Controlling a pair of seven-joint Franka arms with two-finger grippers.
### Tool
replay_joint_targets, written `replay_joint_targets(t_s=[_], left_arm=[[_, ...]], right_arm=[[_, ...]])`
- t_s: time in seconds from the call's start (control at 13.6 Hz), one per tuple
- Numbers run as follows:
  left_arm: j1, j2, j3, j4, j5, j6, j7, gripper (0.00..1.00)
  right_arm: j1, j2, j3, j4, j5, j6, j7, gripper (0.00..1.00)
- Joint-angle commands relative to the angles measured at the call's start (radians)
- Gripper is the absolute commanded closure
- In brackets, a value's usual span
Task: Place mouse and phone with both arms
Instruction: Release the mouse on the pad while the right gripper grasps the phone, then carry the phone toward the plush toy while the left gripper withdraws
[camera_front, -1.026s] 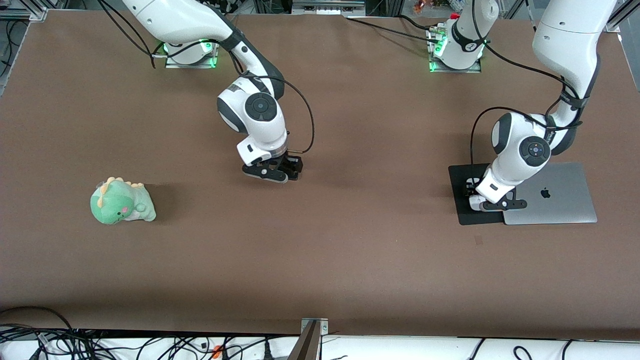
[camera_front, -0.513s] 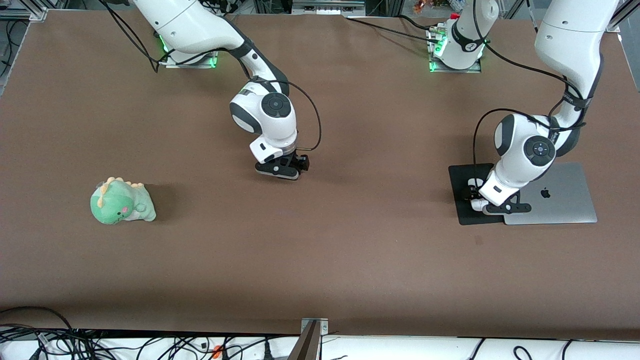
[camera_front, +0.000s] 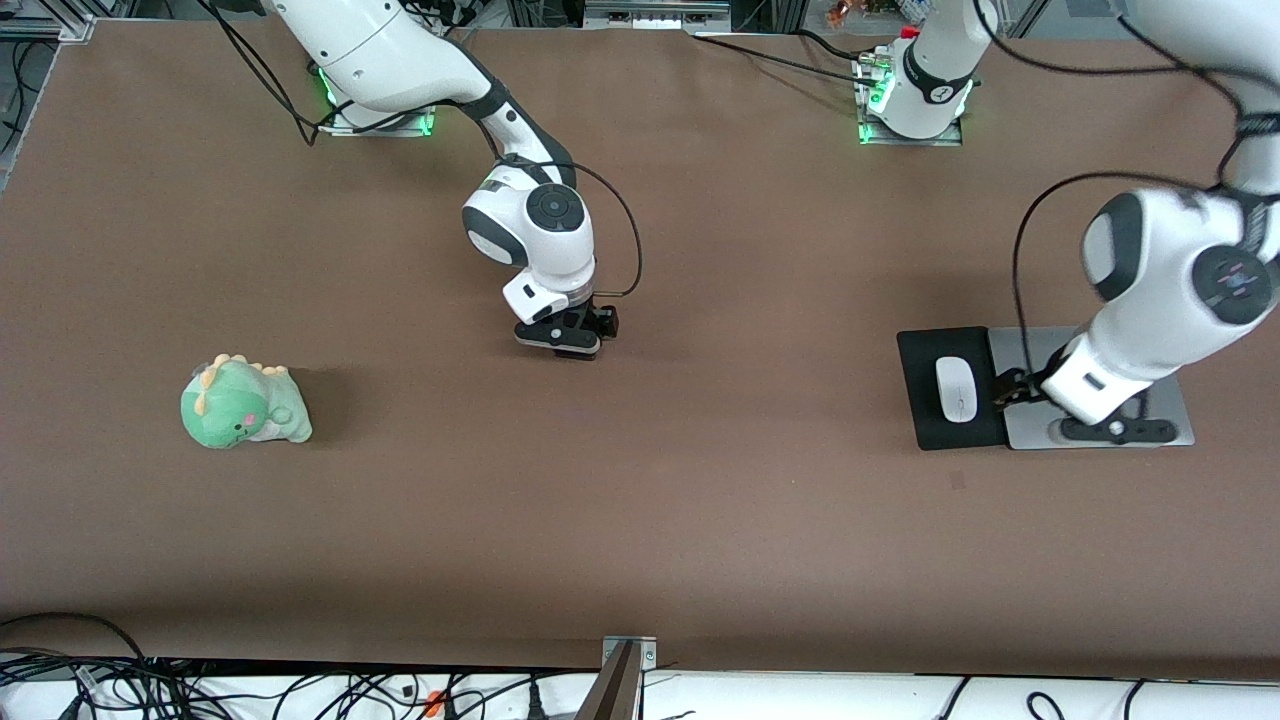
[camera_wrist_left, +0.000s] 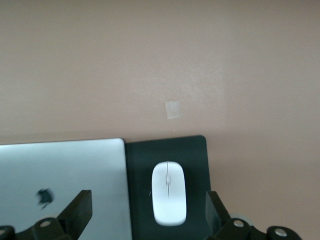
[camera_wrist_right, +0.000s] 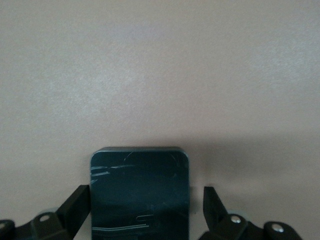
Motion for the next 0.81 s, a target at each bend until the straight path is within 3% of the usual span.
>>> replay_joint_targets(t_s=[0.0,0.15,0.37,0.51,0.59,0.66,0.73], left_arm=[[0.018,-0.187,-0.016,-0.025,-0.023,-0.151,0.041,0.0],[0.018,-0.267,-0.017,0.0,-0.034,-0.262,0.041,0.0],[0.015,-0.246,-0.014,0.183,-0.081,-0.449,0.041,0.0],[0.013,-0.228,-0.014,0.23,-0.081,-0.48,0.041,0.0],[0.013,-0.227,-0.014,0.238,-0.083,-0.479,0.043,0.0],[0.013,-0.224,-0.014,0.241,-0.083,-0.477,0.043,0.0],[0.015,-0.224,-0.014,0.247,-0.081,-0.475,0.043,0.0]], right_arm=[[0.025,0.008,-0.011,-0.009,-0.026,0.042,0.046,0.0],[0.037,0.019,-0.027,-0.012,-0.029,0.056,0.046,0.0],[0.043,0.022,-0.036,-0.014,-0.044,0.058,0.046,0.0],[0.043,0.023,-0.036,-0.014,-0.058,0.058,0.045,0.05],[0.043,0.026,-0.036,-0.014,-0.06,0.058,0.04,0.25],[0.04,0.026,-0.036,-0.014,-0.06,0.056,0.034,0.59],[0.04,0.026,-0.036,-0.012,-0.058,0.052,0.032,0.8]])
